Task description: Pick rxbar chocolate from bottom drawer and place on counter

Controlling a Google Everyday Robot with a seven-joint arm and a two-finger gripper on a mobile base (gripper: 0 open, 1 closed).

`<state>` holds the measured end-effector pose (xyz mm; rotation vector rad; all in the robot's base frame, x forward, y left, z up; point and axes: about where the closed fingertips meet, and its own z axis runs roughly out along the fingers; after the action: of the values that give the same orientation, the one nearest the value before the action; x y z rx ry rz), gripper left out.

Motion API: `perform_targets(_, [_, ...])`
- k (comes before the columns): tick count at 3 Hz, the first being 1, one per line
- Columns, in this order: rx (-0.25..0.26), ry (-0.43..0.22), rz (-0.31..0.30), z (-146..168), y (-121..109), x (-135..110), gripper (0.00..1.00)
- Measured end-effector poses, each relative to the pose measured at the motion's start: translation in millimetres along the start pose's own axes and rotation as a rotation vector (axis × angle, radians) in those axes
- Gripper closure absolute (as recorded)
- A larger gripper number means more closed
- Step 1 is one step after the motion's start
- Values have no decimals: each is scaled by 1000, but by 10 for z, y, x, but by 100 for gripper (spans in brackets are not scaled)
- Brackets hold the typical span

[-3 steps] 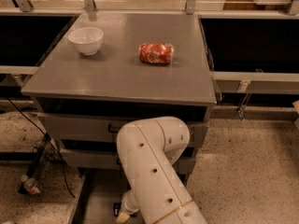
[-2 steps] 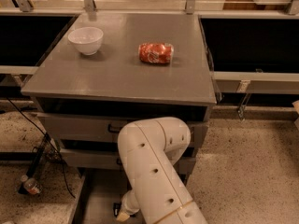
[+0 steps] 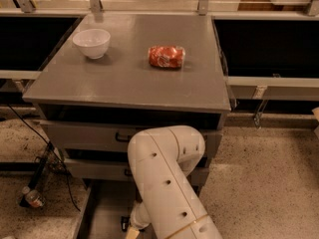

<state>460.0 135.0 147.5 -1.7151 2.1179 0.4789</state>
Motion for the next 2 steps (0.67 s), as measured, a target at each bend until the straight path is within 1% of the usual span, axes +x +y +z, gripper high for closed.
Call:
perform_targets(1, [0,0,0,0,0,0,2])
perform_targets(2, [0,0,0,0,0,0,21])
